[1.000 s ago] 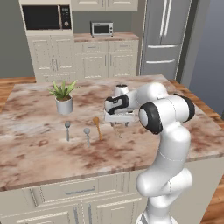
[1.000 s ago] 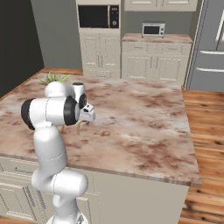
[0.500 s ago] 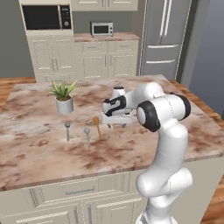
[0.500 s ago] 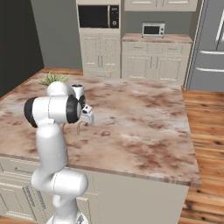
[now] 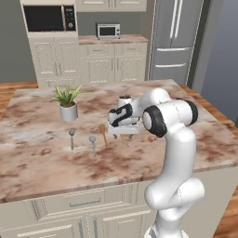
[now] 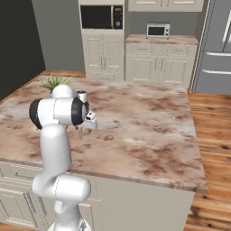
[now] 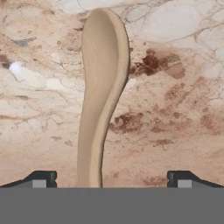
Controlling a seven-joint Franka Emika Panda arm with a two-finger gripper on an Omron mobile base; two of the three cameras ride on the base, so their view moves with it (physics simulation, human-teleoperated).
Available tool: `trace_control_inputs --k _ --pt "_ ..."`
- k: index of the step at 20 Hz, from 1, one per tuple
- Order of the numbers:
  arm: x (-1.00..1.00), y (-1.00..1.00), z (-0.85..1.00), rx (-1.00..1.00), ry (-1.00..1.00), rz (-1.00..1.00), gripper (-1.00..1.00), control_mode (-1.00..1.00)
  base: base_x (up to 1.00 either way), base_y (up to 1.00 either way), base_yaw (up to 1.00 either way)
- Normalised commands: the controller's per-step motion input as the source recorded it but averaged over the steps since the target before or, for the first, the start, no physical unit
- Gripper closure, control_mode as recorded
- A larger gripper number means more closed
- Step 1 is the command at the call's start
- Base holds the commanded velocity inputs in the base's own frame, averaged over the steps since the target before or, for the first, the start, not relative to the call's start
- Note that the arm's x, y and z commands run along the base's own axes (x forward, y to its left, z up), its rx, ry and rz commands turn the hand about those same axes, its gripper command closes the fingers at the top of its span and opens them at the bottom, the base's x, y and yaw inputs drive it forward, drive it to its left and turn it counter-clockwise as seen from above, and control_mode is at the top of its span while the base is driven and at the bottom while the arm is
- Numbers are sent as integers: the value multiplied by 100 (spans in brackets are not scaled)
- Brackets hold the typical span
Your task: Organize the utensils by type. Pick up the wooden spoons from the counter and place them in the open cabinet. Then pick up the metallic utensils from the counter and place them in the open drawer.
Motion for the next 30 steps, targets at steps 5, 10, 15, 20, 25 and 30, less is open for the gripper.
trace_control_inputs --k 5,10,15,20,25,30 --pt "5 0 -17 0 0 0 -100 -100 0 0 0" --pt "0 0 -21 0 0 0 100 -100 0 0 0" --pt "-1 -5 -23 0 0 0 100 -100 0 0 0" --pt "0 -10 -17 -1 -4 0 100 -100 0 0 0" --pt "-13 -22 16 0 -1 0 100 -100 0 0 0" --pt "-42 -13 66 0 -5 0 100 -100 0 0 0"
